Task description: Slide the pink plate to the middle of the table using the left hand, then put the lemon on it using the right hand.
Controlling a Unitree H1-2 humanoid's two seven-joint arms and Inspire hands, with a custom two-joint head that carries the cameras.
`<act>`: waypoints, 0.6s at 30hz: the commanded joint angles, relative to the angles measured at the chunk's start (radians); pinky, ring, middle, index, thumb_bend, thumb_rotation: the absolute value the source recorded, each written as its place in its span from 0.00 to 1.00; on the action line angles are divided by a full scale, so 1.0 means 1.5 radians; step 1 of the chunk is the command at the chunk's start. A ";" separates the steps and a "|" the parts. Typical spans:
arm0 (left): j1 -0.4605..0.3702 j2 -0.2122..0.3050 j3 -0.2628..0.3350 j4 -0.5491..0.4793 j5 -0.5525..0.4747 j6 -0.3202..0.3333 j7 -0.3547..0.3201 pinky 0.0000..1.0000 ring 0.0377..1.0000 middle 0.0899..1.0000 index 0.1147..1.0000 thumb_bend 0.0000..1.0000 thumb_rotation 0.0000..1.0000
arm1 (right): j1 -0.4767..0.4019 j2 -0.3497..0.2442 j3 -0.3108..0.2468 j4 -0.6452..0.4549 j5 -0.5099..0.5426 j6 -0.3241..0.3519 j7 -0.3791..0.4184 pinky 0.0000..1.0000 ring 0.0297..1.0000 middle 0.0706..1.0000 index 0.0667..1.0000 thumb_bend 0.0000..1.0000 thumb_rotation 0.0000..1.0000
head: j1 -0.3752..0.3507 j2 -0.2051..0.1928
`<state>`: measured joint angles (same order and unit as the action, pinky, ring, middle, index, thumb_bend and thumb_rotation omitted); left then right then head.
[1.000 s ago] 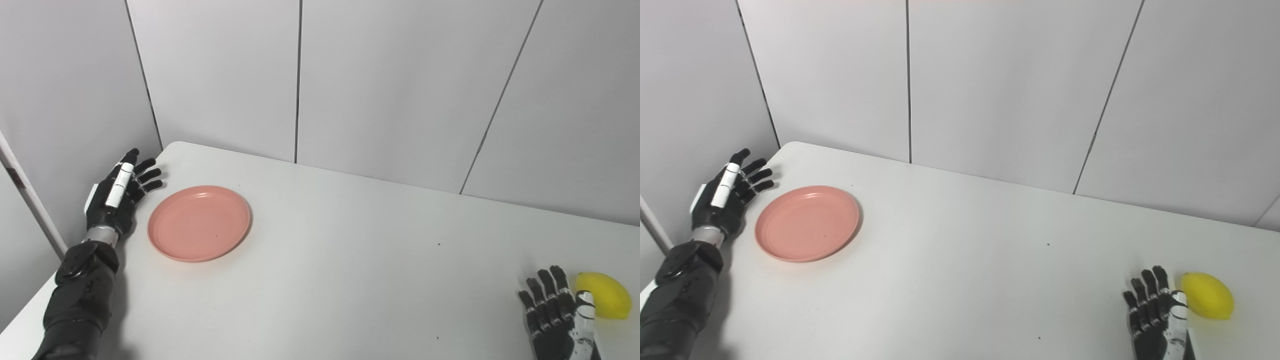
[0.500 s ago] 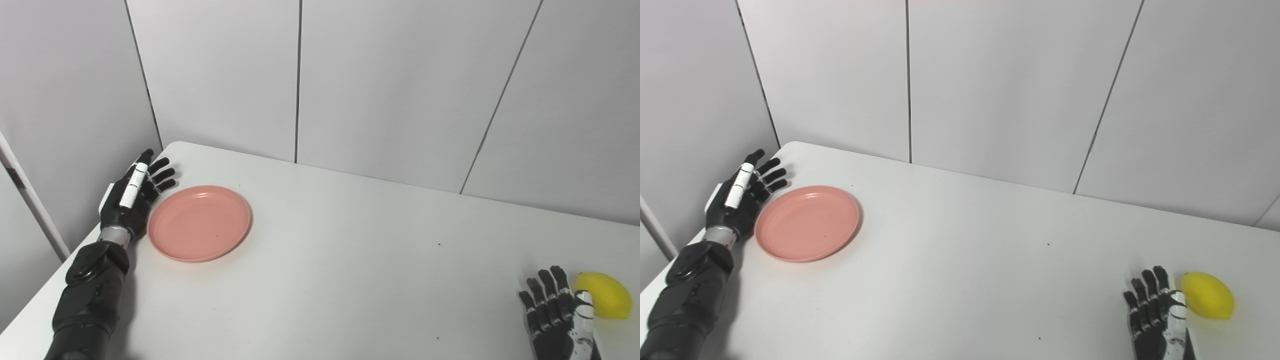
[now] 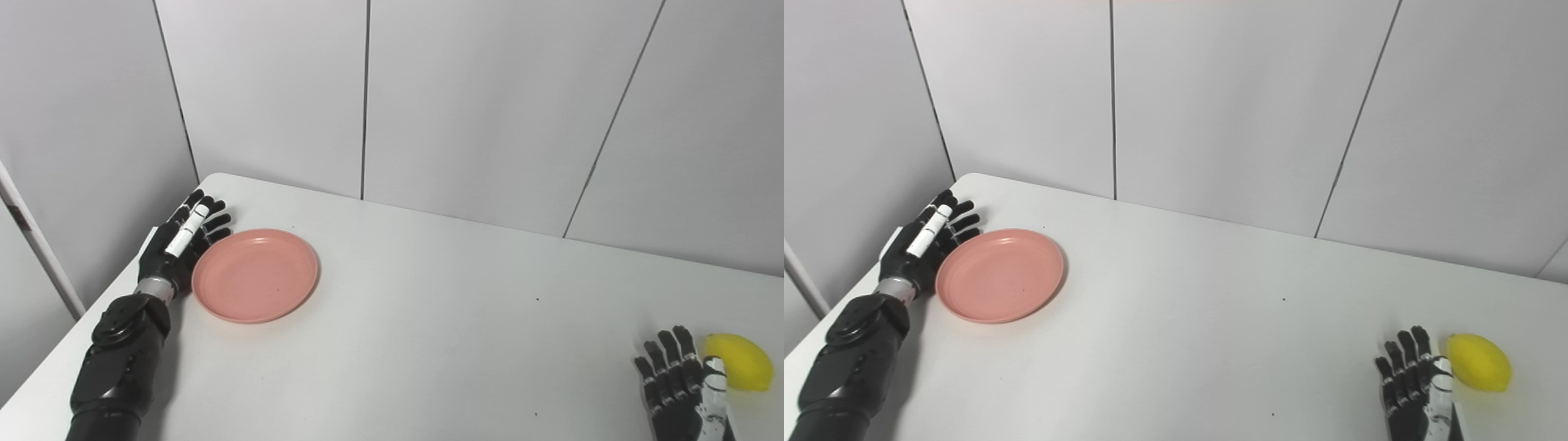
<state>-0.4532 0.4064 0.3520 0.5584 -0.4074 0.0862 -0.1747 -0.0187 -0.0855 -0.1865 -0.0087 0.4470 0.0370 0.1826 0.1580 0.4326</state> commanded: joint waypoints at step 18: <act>0.061 -0.089 0.031 -0.176 -0.052 0.119 0.062 0.73 0.75 0.79 0.89 0.53 0.51 | 0.040 0.013 0.006 0.033 0.002 0.002 0.007 1.00 0.99 1.00 1.00 0.67 0.92 | -0.005 0.007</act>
<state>-0.3683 0.2756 0.4038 0.3164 -0.4950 0.2346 -0.1022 -0.0185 -0.0856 -0.1856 -0.0090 0.4456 0.0365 0.1832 0.1503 0.4433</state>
